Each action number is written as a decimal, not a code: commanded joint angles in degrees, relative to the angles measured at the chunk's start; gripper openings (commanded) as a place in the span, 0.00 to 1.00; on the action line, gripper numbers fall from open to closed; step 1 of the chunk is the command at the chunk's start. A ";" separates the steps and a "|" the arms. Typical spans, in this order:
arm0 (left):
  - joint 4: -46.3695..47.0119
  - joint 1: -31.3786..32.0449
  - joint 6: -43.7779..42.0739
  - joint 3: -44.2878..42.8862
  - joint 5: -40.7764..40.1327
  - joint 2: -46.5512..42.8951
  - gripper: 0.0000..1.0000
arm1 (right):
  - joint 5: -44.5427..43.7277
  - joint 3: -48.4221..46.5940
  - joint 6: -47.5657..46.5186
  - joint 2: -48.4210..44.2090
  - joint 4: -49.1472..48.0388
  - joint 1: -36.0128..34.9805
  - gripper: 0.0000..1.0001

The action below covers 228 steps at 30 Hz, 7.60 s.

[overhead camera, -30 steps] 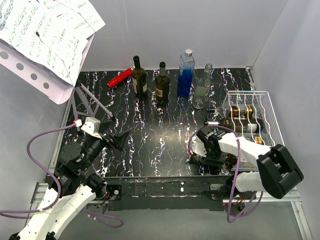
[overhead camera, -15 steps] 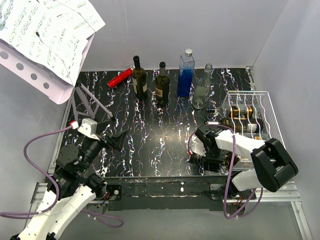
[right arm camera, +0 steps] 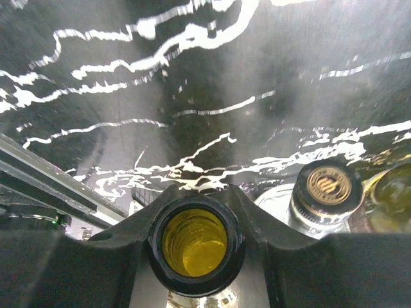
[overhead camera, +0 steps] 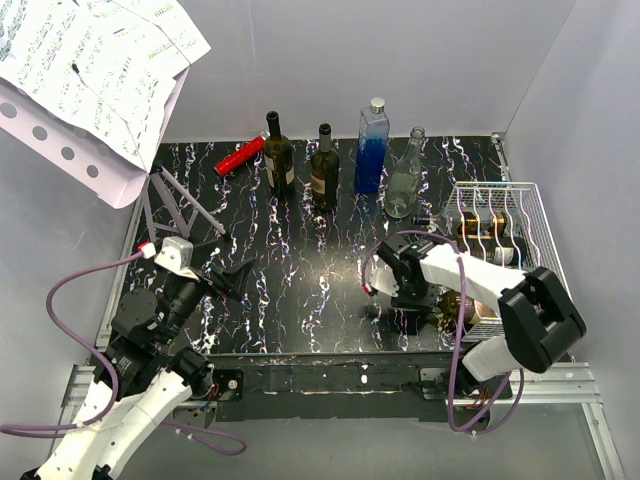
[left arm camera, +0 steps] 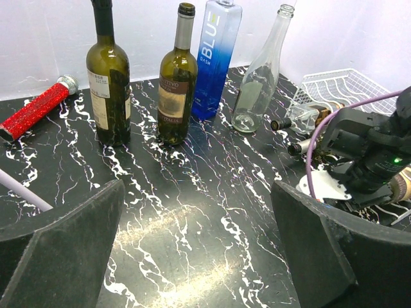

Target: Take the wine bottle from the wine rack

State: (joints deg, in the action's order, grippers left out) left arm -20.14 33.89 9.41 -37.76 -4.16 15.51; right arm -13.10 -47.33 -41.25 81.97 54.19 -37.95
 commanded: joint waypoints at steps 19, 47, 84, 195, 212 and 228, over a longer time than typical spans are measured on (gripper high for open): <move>-0.86 0.21 -0.88 -0.12 -3.48 -1.44 0.98 | 12.31 -21.21 16.20 9.78 12.07 -16.01 0.01; -1.57 0.21 -0.71 0.32 -11.83 -4.00 0.98 | 19.69 -47.42 32.11 9.88 -0.91 -20.67 0.01; -1.13 0.21 -0.44 -0.30 -0.86 2.77 0.98 | 16.80 -23.16 35.10 -7.53 -39.52 -24.80 0.57; 25.42 -6.55 -6.60 -29.74 -14.38 68.69 0.12 | -0.96 -3.38 50.92 -50.86 -30.82 -24.89 0.80; 24.89 -6.47 -7.47 -29.92 -10.26 62.64 0.95 | 0.88 -1.63 47.33 -51.39 -30.73 -24.80 0.80; 15.31 -5.68 1.04 -26.06 19.53 41.38 0.98 | -15.36 -3.38 16.14 -43.31 -18.62 -24.71 0.85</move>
State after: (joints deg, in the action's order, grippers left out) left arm -1.30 27.88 7.16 -67.55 4.23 64.27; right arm -21.37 -48.60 -10.24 35.86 29.61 -62.43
